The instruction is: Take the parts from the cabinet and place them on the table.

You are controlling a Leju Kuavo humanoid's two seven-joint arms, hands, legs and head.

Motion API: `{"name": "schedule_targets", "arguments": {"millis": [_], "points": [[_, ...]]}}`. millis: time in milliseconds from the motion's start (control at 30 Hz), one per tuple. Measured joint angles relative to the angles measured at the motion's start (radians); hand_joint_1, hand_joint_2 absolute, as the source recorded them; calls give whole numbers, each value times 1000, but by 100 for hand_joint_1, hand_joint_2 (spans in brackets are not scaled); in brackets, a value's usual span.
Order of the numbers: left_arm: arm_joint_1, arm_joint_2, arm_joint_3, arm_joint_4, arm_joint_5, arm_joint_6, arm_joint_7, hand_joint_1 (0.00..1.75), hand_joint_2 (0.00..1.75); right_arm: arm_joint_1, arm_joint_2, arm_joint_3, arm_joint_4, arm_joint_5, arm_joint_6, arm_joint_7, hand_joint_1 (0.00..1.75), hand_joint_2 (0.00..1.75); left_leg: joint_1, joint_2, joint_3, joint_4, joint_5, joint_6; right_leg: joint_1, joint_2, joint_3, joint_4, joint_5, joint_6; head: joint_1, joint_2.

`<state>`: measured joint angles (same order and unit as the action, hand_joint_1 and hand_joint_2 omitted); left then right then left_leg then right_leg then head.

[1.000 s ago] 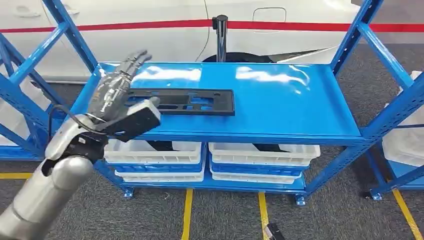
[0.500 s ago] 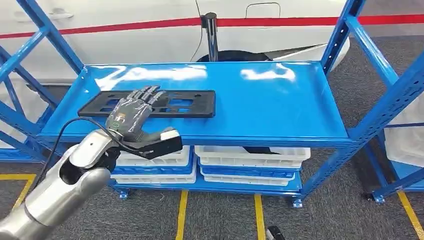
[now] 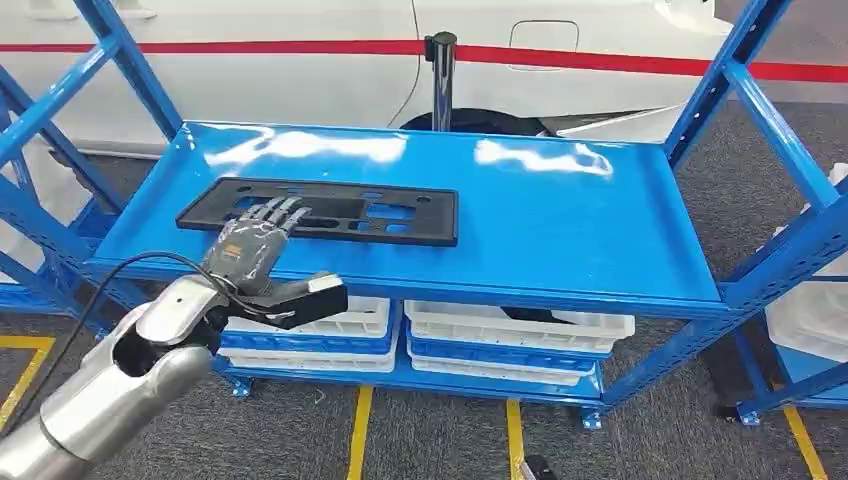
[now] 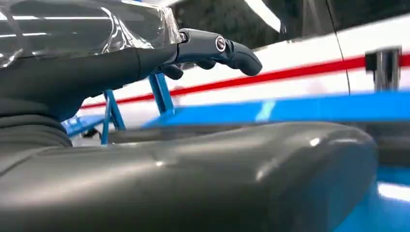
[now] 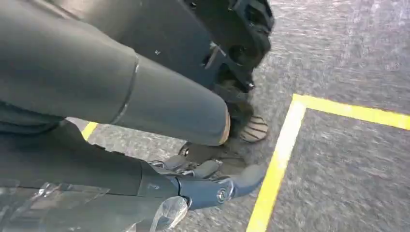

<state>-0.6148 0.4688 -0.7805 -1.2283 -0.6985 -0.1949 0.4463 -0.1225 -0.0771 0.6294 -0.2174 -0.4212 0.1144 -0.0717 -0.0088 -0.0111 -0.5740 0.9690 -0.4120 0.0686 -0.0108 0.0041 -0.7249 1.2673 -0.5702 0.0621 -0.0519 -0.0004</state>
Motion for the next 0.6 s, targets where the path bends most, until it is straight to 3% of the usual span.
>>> {"name": "schedule_targets", "arguments": {"millis": [33, 67, 100, 167, 200, 233, 300, 367, 400, 433, 500, 533, 567, 600], "points": [[11, 2, 0, 5, 2, 0, 3, 0, 0, 0, 0, 0, 0, 0, 0, 0, 0, 0, -2, -1, 2, 0, -3, 1, 0, 0, -29, 39, 1, -1, 1, 0], [20, 7, 0, 10, 6, 1, 4, 0, 0, 0, 0, 1, 0, 0, 0, 0, 0, 0, -2, -2, 5, 0, -5, 1, 0, 0, -28, 23, 24, -3, 1, 0], [27, 13, 2, 15, 9, 4, 5, 0, 0, 0, 0, 1, 0, 0, 0, 0, 0, 0, -3, -4, 10, 0, -9, 0, 1, 0, -5, -38, 67, -6, 1, 0], [35, 25, 11, 23, 12, 6, 6, 0, 0, 1, -1, 1, 1, 0, 0, 0, 0, 0, -3, -7, 23, 0, -19, -4, 4, 2, 80, -222, 161, -20, 2, 0], [37, 26, 16, 27, 12, 8, 6, 0, 0, 0, -3, 1, 2, 0, 0, 0, 0, 0, -5, -8, 23, 0, -22, -7, 8, 5, 100, -269, 165, -27, 2, 0], [42, 35, 21, 32, 13, 10, 5, 0, 0, -1, -3, 1, 3, 0, 0, 0, 0, 0, -10, -11, 23, 2, -27, -13, 10, 2, 106, -281, 163, -30, 2, 0], [52, 45, 27, 35, 15, 15, 5, 0, 0, -5, -3, 1, 4, 0, 0, 0, 0, 0, -4, -10, 24, -3, -29, -21, 12, 2, 107, -282, 159, -37, 1, 0], [57, 60, 36, 38, 15, 19, 5, 0, 0, -7, 2, 1, 4, 0, 0, 0, 0, 0, -6, -9, 23, 2, -37, -31, 1, -2, 113, -293, 164, -48, 2, 0], [58, 64, 43, 40, 15, 22, 5, 0, 0, -6, 0, 1, 4, 0, 0, 0, 0, 0, -4, -6, 11, 33, -56, -42, 0, -3, 117, -294, 162, -51, -3, 0], [58, 66, 48, 42, 15, 23, 6, 0, 0, -6, 0, 1, 5, 0, 0, 0, 0, 0, 3, -6, -23, 106, -94, -51, -1, -3, 118, -294, 160, -57, -7, 0], [68, 69, 50, 45, 16, 23, 6, 0, 0, -6, 1, 2, 5, 1, 0, 0, 0, 0, 13, -5, -111, 272, -157, -64, -1, -3, 120, -294, 157, -59, -7, 0], [74, 69, 50, 46, 15, 23, 5, 0, 0, -6, 1, 2, 5, 1, 0, 0, 0, 0, 17, -5, -141, 322, -164, -69, -2, -3, 121, -294, 155, -58, -8, 0], [78, 69, 50, 47, 14, 23, 5, 0, 0, -6, 2, 2, 5, 1, 0, 0, 0, 0, 22, -4, -149, 323, -149, -73, -3, -3, 124, -293, 153, -57, -7, 0], [79, 69, 50, 48, 13, 23, 5, 0, 0, -6, 3, 2, 5, 1, 0, 0, 0, 0, 26, -2, -131, 271, -110, -78, -6, -3, 128, -293, 150, -54, -7, 0]]}}
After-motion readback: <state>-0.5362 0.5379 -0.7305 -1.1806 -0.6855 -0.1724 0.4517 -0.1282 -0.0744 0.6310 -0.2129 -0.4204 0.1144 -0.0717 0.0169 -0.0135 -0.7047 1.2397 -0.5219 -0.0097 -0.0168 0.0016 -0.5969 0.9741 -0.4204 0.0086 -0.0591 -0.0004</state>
